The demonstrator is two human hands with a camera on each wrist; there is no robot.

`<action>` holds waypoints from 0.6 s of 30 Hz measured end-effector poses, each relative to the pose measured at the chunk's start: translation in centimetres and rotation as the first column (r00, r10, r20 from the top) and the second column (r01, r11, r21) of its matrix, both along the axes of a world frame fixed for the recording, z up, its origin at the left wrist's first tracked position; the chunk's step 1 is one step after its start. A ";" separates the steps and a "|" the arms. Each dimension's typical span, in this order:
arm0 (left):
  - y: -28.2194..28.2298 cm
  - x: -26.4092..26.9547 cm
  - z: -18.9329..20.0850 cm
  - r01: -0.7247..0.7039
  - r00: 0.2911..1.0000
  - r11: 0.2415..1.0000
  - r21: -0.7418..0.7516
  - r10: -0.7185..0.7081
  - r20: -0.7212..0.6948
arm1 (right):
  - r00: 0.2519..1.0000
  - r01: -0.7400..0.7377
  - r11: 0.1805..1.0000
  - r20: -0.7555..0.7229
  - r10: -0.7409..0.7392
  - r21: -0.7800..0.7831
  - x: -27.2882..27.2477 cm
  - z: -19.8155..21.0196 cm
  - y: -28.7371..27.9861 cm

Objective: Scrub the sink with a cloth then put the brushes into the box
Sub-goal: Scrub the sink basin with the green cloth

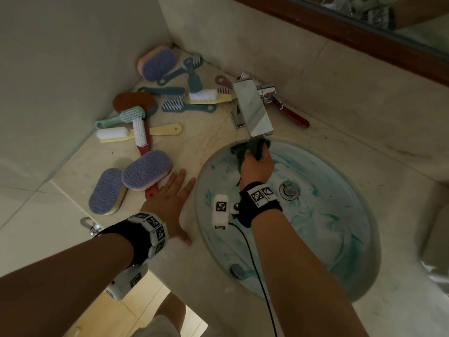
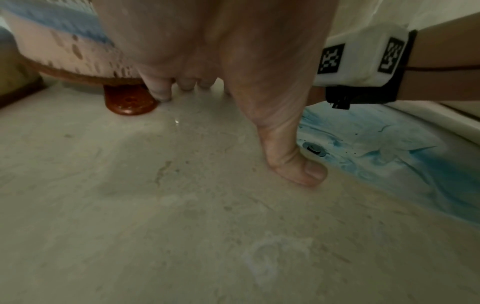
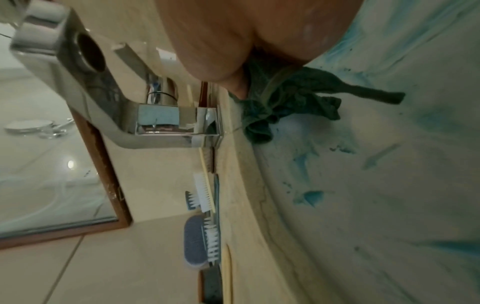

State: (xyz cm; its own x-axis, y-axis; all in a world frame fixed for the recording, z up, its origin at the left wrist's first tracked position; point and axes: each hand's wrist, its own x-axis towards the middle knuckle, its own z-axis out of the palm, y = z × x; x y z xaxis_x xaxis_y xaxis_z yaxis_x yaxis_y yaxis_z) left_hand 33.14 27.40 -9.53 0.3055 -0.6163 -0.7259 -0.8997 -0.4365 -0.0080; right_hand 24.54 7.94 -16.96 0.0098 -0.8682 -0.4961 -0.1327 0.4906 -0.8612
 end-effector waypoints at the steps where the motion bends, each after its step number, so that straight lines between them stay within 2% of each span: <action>1: 0.0 0.0 0.0 -0.001 1.000 1.000 0.001 0.001 0.002 | 1.000 -0.017 1.000 -0.007 0.017 0.007 0.2 0.0 0.2; 5: -0.1 0.1 0.0 -0.017 1.000 1.000 0.004 0.017 0.017 | 0.974 -0.221 0.975 -0.041 0.221 -0.008 0.9 0.5 2.1; 7: 0.1 0.3 -0.1 -0.016 1.000 1.000 -0.006 0.016 0.020 | 0.920 -0.387 0.922 -0.068 0.385 -0.025 0.8 0.7 3.5; 9: 0.2 0.3 -0.2 -0.013 1.000 1.000 -0.013 0.013 0.011 | 0.885 -0.462 0.886 -0.079 0.458 -0.033 0.3 0.7 4.3; 11: 0.1 0.3 -0.3 -0.001 1.000 1.000 -0.022 0.002 0.016 | 0.900 -0.435 0.899 -0.057 0.433 -0.036 0.0 0.8 3.7; 15: 0.0 0.2 -0.3 0.010 0.999 1.000 -0.023 -0.009 0.031 | 0.980 -0.194 0.981 0.052 0.192 0.026 0.2 0.5 1.7; 18: 0.1 0.2 -0.4 0.017 0.999 1.000 -0.018 -0.016 0.043 | 0.977 -0.210 0.977 0.045 0.208 0.034 0.5 0.2 2.3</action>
State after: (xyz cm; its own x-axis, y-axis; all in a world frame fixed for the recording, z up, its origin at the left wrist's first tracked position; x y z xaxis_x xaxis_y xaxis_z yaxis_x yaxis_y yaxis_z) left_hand 33.30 27.46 -9.93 0.3261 -0.6347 -0.7006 -0.9056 -0.4222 -0.0390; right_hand 24.99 10.19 -16.75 0.2100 -0.8254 -0.5241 -0.2005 0.4883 -0.8493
